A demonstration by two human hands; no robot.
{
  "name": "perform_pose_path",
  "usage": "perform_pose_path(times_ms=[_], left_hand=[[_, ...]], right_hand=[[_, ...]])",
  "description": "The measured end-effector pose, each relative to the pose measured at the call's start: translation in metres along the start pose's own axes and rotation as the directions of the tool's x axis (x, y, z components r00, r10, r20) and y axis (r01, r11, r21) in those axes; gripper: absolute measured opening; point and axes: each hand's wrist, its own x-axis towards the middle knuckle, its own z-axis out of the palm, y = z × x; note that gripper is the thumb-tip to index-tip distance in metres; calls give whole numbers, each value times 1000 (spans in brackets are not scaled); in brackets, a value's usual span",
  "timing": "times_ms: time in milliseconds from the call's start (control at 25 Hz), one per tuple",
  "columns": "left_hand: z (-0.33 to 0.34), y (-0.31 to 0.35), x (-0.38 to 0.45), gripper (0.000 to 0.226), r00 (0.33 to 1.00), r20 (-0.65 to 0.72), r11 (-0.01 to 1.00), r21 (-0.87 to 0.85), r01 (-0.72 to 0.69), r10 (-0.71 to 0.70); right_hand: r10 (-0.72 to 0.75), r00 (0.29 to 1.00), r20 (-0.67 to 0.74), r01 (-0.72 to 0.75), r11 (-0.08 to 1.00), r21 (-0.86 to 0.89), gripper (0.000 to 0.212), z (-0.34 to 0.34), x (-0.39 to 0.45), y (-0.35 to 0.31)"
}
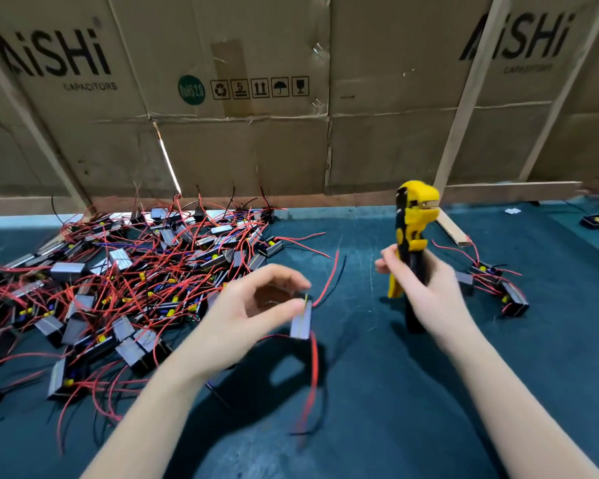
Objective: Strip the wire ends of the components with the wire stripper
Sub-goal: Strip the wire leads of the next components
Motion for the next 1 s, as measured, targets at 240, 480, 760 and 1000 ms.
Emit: perform_pose_path(times_ms=[240, 480, 760, 1000], left_hand=[[30, -26, 4, 34, 997, -39, 973, 218, 75, -68], [36, -35, 8, 17, 968, -235, 910, 379, 169, -82], [47, -36, 11, 6, 947, -291, 976, 124, 180, -138], [48, -39, 13, 10, 943, -289, 969, 134, 208, -163]], right_hand=[[198, 978, 62, -202, 977, 68, 25, -1, 2, 10], [224, 938, 264, -283, 936, 210, 25, -14, 8, 10], [149, 964, 220, -147, 989, -26, 20, 12, -3, 12], [-255, 966, -42, 156, 706, -691, 28, -1, 1, 15]])
